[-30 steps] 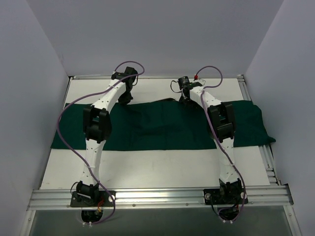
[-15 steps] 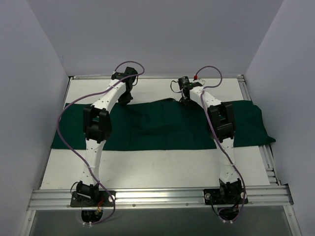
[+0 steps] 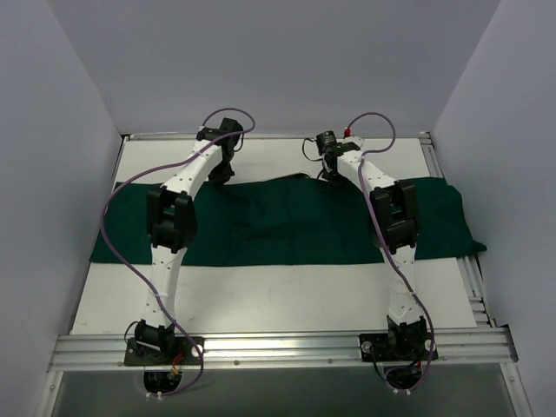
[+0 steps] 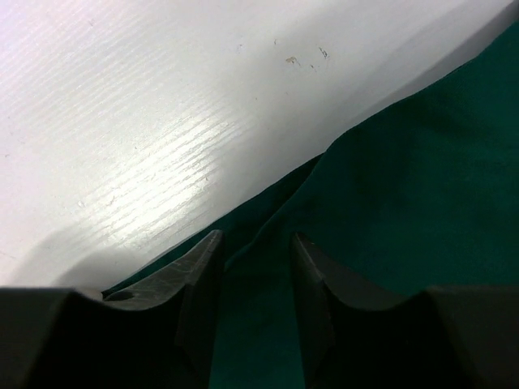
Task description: Open and lay out the surgical kit
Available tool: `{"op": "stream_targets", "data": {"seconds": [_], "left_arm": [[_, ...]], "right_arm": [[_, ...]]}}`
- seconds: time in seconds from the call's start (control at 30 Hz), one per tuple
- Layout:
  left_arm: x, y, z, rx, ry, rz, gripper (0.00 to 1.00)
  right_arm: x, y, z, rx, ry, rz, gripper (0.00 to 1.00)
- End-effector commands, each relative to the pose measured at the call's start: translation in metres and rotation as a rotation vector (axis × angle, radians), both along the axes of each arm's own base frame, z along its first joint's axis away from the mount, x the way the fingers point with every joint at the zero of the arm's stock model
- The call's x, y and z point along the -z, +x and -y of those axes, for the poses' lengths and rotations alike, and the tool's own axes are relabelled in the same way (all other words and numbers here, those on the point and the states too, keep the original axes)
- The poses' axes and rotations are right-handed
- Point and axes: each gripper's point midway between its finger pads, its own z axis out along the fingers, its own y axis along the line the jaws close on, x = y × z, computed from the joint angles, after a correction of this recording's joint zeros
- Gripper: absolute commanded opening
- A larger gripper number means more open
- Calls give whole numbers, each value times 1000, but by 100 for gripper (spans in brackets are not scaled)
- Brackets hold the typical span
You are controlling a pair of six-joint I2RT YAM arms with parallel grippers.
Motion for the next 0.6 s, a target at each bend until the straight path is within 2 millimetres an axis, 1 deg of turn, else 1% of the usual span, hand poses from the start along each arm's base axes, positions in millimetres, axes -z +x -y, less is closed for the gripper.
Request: {"op": "stream_targets", "data": {"seconds": [0.0, 0.1, 0.3, 0.37, 0.5, 0.57], "left_arm": [[-39, 7, -4, 0, -5, 94, 20], [-39, 7, -4, 0, -5, 94, 20], [-37, 6, -4, 1, -5, 87, 20], [-36, 5, -3, 2, -8, 85, 20], [-38, 6, -3, 4, -11, 91, 20], [-38, 6, -3, 3, -8, 89, 20]], "right_arm": [[-23, -9, 0, -3, 4, 14, 31], [-17, -11, -1, -4, 11, 5, 29], [-2, -12, -3, -5, 20, -17, 29], [0, -11, -4, -4, 25, -15, 29], [6, -11, -1, 8, 19, -17, 34], [8, -9, 1, 16, 23, -14, 34]]}}
